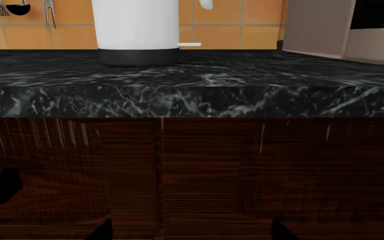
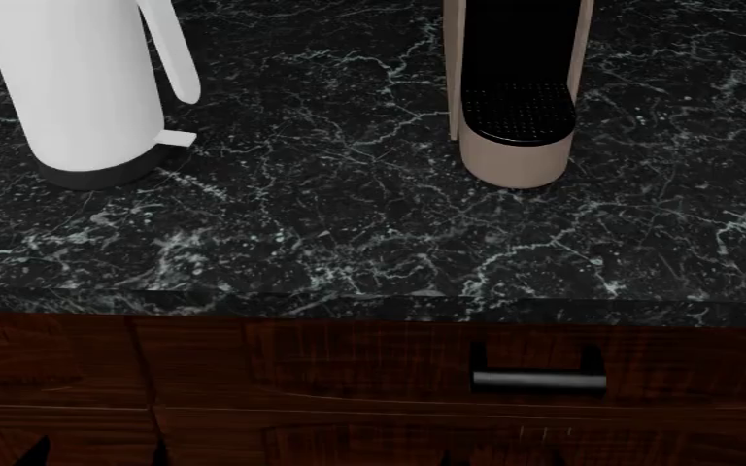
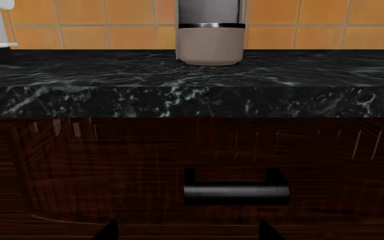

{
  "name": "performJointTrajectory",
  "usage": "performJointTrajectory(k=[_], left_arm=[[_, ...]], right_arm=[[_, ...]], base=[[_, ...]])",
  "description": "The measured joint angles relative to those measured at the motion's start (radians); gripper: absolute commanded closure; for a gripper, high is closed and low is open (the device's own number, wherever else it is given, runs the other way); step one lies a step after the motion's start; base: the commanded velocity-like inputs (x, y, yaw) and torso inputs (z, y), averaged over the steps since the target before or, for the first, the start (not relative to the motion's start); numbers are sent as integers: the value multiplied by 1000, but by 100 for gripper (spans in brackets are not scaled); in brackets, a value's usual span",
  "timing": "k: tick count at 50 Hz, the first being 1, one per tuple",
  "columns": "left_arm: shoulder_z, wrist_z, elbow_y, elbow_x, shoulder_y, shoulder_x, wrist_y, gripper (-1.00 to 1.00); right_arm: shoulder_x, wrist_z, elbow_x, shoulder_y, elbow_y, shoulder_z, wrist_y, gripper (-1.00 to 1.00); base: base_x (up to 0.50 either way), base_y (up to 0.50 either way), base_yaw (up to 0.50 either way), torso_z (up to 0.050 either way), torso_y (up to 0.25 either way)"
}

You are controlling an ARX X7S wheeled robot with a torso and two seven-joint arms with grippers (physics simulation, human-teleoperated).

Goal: Close the lid of the electric kettle.

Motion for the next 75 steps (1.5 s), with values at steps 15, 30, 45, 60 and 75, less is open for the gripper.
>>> performJointTrajectory(k=[15, 30, 45, 60, 75], left_arm=[[33, -31, 1, -23, 2, -29, 8, -100], [65, -62, 20, -45, 11, -60, 44, -100], [90, -83, 28, -63, 13, -82, 47, -100], [108, -98, 47, -93, 15, -102, 23, -100], [120, -133, 325, -130, 26, -151, -238, -100]], right_arm=[[29, 33, 30, 5, 7, -37, -4, -100], [56, 67, 58, 8, 11, -70, -10, -100], [77, 91, 78, 7, 10, -95, -14, -100], [95, 115, 94, 6, -2, -116, 4, -100], [145, 135, 118, -1, -210, -130, 207, -100]], base=[[0, 0, 0, 6, 1], [0, 0, 0, 50, 22], [0, 0, 0, 50, 31], [0, 0, 0, 36, 24], [0, 0, 0, 0, 0]])
